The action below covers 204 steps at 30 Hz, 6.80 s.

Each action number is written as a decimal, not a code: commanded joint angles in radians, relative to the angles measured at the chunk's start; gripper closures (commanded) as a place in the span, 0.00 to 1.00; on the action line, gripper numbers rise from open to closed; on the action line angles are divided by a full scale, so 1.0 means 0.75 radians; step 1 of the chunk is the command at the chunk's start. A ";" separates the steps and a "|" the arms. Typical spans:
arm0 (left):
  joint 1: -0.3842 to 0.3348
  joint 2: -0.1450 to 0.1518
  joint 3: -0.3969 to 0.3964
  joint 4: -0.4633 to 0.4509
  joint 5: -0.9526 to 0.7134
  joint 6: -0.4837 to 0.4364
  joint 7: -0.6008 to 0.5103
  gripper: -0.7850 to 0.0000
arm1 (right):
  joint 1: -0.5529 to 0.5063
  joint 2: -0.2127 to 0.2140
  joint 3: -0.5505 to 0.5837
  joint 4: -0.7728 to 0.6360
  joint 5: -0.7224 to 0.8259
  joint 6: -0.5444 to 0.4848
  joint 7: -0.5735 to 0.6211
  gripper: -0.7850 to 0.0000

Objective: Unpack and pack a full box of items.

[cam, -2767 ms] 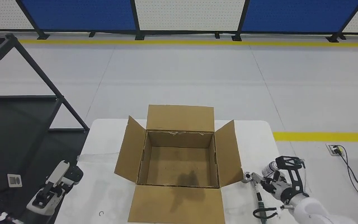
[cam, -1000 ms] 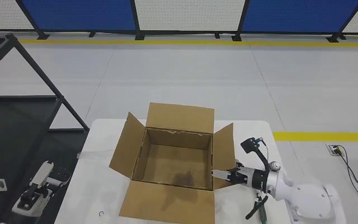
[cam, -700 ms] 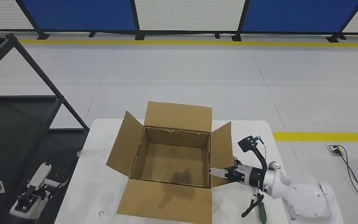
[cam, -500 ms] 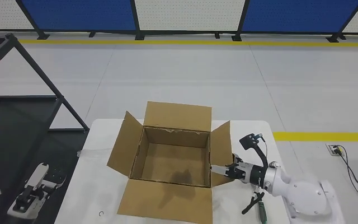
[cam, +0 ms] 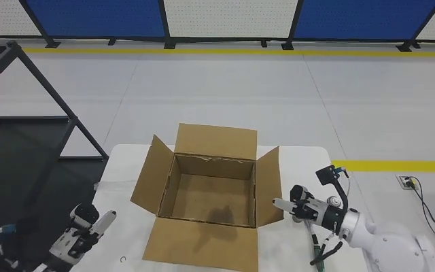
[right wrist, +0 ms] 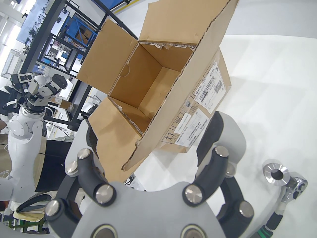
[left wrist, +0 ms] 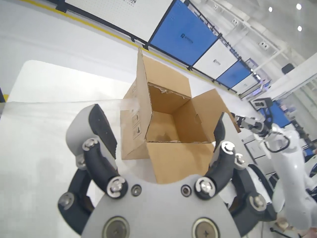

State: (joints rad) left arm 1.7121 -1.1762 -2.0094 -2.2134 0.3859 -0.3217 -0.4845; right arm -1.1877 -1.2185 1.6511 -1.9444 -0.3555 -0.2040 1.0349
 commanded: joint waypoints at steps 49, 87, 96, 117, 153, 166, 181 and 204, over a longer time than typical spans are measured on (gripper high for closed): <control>-0.199 0.018 0.311 0.158 0.669 0.094 0.156 1.00 | -0.125 0.097 0.039 0.005 0.072 -0.004 -0.116 0.00; 0.003 0.012 0.227 0.031 0.546 0.138 0.234 0.74 | -0.262 0.171 0.145 -0.093 -0.284 0.130 -0.141 0.00; -0.003 0.013 0.164 0.003 0.433 0.135 0.222 0.00 | -0.290 0.177 0.116 -0.127 -0.451 0.205 -0.128 0.00; 0.020 0.010 0.013 -0.003 0.189 -0.013 0.357 0.00 | -0.152 0.200 0.100 0.234 -0.539 0.047 -0.195 0.00; 0.011 0.010 0.007 0.063 0.109 -0.043 0.363 0.00 | -0.158 0.228 -0.191 0.142 -0.957 0.025 0.122 0.56; -0.016 0.013 -0.009 0.073 0.089 -0.034 0.333 0.00 | -0.060 0.228 -0.232 0.299 -0.946 0.049 0.156 0.67; -0.040 0.016 0.004 0.086 0.109 -0.021 0.330 0.00 | 0.008 0.225 -0.301 0.391 -0.948 0.063 0.167 0.67; -0.054 0.015 0.019 0.076 0.126 -0.011 0.355 0.00 | -0.293 0.264 0.050 -0.163 -0.816 0.010 0.050 1.00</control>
State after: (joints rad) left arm 1.6716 -1.1646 -1.9947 -2.1559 0.4803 -0.3306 -0.2195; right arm -1.3949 -1.0210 1.6780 -2.0343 -0.9740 -0.1912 1.0761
